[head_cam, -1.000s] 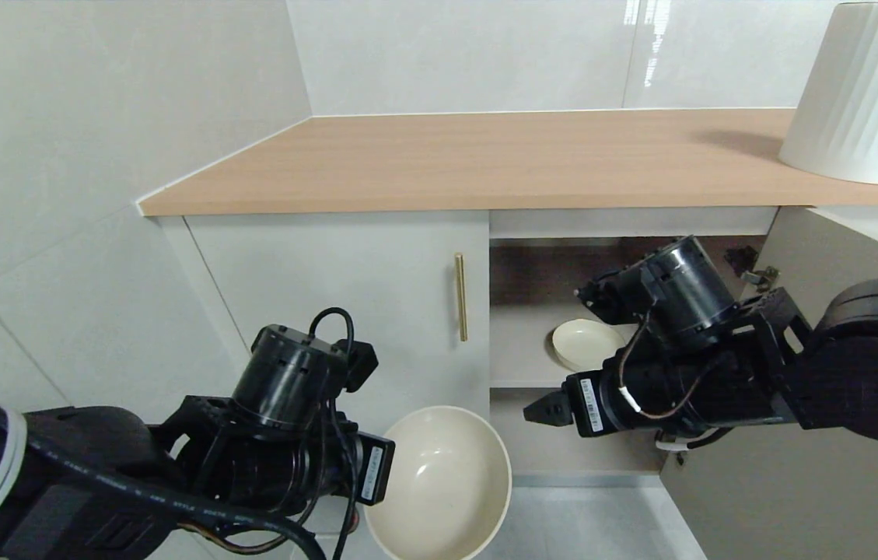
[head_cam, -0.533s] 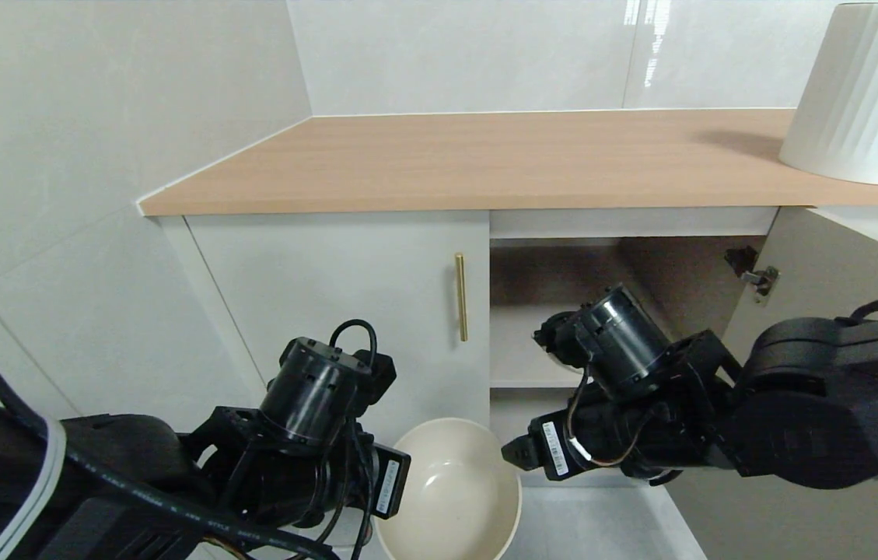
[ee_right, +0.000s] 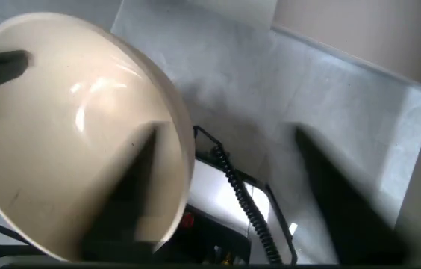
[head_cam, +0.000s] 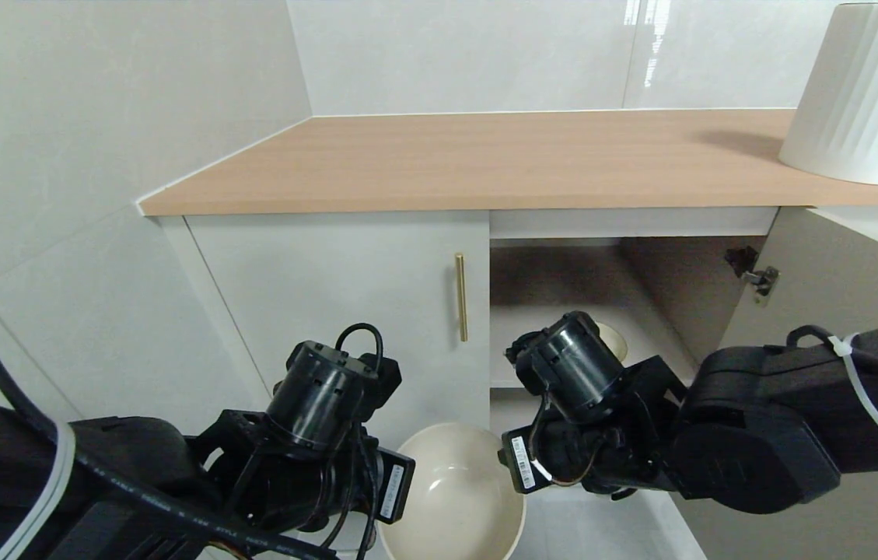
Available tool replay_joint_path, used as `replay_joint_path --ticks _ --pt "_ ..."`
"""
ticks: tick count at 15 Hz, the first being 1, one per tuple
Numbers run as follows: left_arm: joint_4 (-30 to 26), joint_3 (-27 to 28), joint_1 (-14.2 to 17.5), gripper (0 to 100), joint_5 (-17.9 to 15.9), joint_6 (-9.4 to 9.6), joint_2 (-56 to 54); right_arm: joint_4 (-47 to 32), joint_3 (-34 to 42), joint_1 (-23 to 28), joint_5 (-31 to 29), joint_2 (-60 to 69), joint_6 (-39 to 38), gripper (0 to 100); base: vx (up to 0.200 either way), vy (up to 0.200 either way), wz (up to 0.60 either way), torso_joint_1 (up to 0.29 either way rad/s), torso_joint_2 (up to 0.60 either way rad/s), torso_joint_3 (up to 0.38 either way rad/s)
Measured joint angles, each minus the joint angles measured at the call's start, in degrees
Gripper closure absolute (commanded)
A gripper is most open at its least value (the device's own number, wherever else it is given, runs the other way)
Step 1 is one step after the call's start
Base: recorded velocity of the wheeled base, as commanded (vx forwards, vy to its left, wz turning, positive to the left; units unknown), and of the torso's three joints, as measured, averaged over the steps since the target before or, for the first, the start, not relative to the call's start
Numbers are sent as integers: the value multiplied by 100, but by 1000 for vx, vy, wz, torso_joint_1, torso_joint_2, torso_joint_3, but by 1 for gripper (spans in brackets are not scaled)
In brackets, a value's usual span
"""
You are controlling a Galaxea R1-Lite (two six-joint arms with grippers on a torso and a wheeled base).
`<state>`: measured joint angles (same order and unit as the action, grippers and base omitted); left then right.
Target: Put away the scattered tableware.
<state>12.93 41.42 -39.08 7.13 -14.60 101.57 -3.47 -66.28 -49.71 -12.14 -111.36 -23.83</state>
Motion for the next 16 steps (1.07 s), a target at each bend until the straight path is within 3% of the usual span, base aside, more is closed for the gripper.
replay_joint_path --ticks 8,9,16 --pt "-7 -5 0 100 1 -12 66 -2 21 -105 -6 -118 -9 100 0 0 0 0 0 0" --pt "-11 -5 -5 0 20 -15 74 -11 21 -105 -22 -126 -13 100 0 0 0 0 0 0" --pt "154 39 22 0 422 -56 113 -7 -128 118 -200 -168 -471 100 0 0 0 0 0 0"
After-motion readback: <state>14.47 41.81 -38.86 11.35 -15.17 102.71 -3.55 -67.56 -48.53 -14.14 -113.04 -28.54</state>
